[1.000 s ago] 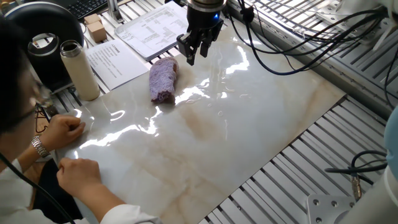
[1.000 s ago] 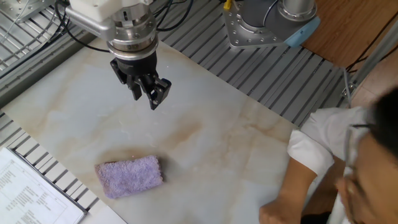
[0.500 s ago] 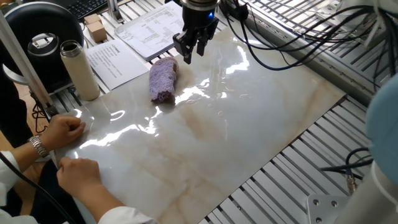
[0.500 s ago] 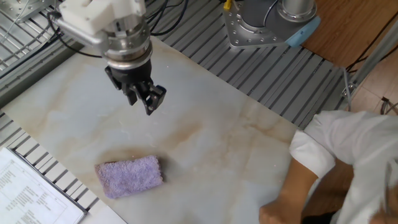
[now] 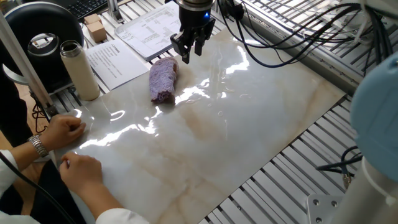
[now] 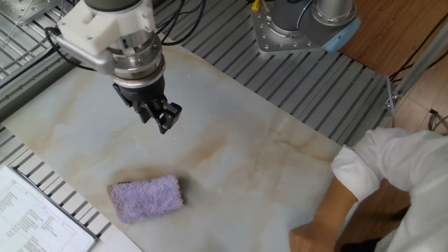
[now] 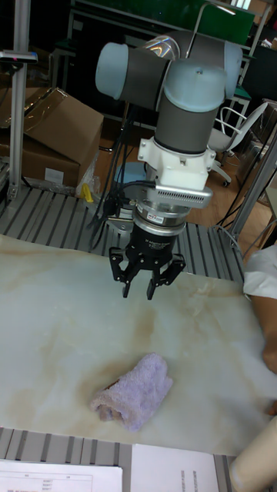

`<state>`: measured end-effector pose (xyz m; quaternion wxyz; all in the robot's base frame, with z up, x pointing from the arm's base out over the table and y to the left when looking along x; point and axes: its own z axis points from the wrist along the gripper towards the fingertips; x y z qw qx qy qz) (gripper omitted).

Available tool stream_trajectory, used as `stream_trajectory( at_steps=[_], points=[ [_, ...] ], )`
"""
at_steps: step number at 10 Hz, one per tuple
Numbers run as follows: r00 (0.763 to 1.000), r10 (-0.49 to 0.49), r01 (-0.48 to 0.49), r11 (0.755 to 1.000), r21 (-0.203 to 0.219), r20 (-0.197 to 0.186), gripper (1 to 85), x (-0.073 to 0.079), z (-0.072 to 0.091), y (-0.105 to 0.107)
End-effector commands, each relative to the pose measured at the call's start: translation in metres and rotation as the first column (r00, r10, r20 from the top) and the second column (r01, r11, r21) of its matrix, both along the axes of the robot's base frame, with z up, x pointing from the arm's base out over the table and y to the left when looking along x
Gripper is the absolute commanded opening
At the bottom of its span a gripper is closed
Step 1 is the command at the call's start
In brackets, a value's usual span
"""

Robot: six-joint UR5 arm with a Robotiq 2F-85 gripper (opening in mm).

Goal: Clean the table with a cloth

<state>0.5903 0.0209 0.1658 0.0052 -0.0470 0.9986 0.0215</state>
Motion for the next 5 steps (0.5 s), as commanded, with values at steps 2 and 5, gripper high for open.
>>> stream_trajectory(
  at_steps=[2,5],
  points=[
    [0.999,-0.018,0.019,1.0,0.001,-0.036,51.3,-0.006,0.001,0.0],
    [0.998,-0.061,0.061,0.998,0.012,-0.015,56.0,0.01,-0.013,0.012]
  ],
)
